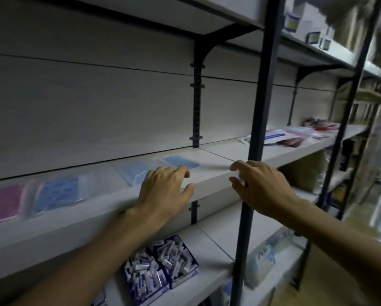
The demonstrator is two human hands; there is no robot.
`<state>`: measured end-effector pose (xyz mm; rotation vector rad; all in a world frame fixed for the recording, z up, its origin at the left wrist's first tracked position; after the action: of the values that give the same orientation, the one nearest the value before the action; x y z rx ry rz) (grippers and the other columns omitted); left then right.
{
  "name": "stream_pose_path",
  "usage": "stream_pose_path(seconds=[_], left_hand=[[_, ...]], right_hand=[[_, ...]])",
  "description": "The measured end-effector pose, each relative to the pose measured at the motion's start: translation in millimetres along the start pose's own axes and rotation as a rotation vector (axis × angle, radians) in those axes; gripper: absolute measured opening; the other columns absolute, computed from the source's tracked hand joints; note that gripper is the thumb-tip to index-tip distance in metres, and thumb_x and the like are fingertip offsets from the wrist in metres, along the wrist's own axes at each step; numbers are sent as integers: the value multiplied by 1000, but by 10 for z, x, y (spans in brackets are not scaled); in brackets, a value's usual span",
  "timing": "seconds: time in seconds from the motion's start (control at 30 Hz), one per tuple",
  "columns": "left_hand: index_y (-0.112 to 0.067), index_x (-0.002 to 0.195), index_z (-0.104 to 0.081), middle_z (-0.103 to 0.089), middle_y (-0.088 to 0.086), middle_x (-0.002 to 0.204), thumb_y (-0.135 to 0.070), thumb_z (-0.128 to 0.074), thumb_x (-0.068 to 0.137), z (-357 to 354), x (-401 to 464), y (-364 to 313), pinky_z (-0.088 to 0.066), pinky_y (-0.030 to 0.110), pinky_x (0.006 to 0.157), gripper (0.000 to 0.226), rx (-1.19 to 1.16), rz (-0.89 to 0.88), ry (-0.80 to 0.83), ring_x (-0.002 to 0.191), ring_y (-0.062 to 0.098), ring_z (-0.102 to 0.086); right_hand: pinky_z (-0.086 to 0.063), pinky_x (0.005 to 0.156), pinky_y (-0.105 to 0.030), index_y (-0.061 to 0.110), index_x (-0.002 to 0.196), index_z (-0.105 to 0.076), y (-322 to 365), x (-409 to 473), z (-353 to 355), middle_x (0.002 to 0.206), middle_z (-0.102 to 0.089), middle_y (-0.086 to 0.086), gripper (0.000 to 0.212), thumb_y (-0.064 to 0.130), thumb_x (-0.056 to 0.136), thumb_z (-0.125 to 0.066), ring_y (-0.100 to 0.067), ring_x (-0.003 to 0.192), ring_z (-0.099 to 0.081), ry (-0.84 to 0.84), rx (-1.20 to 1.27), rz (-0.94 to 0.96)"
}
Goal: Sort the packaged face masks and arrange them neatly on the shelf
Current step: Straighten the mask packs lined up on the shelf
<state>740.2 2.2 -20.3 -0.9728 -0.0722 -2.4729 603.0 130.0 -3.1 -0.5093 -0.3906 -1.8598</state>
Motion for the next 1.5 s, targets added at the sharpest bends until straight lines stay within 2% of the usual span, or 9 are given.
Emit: stream_pose_path(seconds=[0.07, 0.13, 0.2, 0.33, 0.63, 0.83, 1.03, 1.2, 1.5], left_hand=[[-26, 118, -56, -66, -4, 107, -46, -48, 94, -77, 86, -214, -38, 31, 88, 33, -26, -35, 3, 104, 19, -57], [-25, 117, -56, -66, -4, 106, -45, -48, 94, -167, 175, -419, -38, 32, 87, 32, -37, -65, 14, 103, 19, -57], [-25, 117, -56, -66, -4, 106, -44, -47, 94, -279, 265, -622, -38, 31, 85, 31, -47, -92, 28, 102, 19, -57], [-24, 115, -54, -64, -3, 104, -40, -45, 96, -527, 465, -1064, -37, 30, 82, 27, -48, -123, 42, 100, 19, -56], [-21, 108, -52, -63, -1, 99, -36, -44, 95, -1188, 964, -2000, -39, 32, 86, 21, -46, -109, 107, 97, 22, -55], [-20, 112, -53, -64, 1, 102, -37, -44, 96, -1714, 1283, -2509, -42, 33, 89, 25, -37, -111, 161, 101, 22, -56], [-19, 112, -54, -65, 1, 102, -36, -45, 95, -2164, 1721, -2783, -43, 32, 87, 26, -49, -110, 161, 99, 22, -57], [-21, 112, -54, -65, 0, 106, -36, -45, 95, -2642, 2167, -2855, -41, 32, 86, 25, -57, -88, 159, 101, 23, -55], [-23, 109, -56, -65, 0, 105, -35, -48, 93, -3490, 3230, -3098, -40, 31, 83, 21, -105, -72, 114, 101, 21, -55]], right_hand=[[-47, 71, -23, 18, 124, -52, -252, -67, 49, 109, -62, -2, 30, 34, 99, -48, -14, 86, -57, 0, 8, -38], [-53, 73, -27, 18, 119, -53, -493, -121, 75, 106, -62, -2, 26, 34, 99, -47, -15, 86, -60, 13, 7, -69], [-55, 77, -31, 19, 120, -53, -743, -170, 96, 108, -63, -3, 26, 34, 99, -47, -17, 89, -62, 22, 9, -96], [-54, 75, -26, 20, 125, -54, -1296, -263, 147, 115, -65, -2, 31, 35, 98, -51, -17, 95, -64, 14, 19, -127], [-57, 76, -34, 20, 120, -58, -2647, -310, 204, 100, -70, 0, 29, 34, 95, -55, -14, 85, -65, -8, 80, -173], [-50, 70, -22, 16, 121, -58, -3381, -164, 146, 102, -70, -3, 28, 28, 96, -57, -8, 76, -58, -9, 136, -191], [-58, 75, -40, 17, 118, -60, -4083, -12, -94, 94, -70, -1, 27, 30, 94, -58, -19, 82, -66, -37, 170, -194], [-58, 73, -39, 19, 116, -61, -4643, 281, -442, 95, -71, -1, 25, 29, 94, -57, -17, 80, -66, -49, 184, -195], [-58, 77, -38, 20, 117, -60, -5627, 1101, -1030, 96, -72, 1, 24, 31, 95, -55, -15, 83, -68, 48, 207, -203]])
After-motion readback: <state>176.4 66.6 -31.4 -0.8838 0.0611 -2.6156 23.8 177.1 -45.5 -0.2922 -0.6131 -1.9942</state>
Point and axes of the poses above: each hand's wrist, its own x-axis towards the middle knuckle, its own z-axis out of the back of the hand, y = z × x, the point moved 5 cm from there along x, towards the middle knuckle
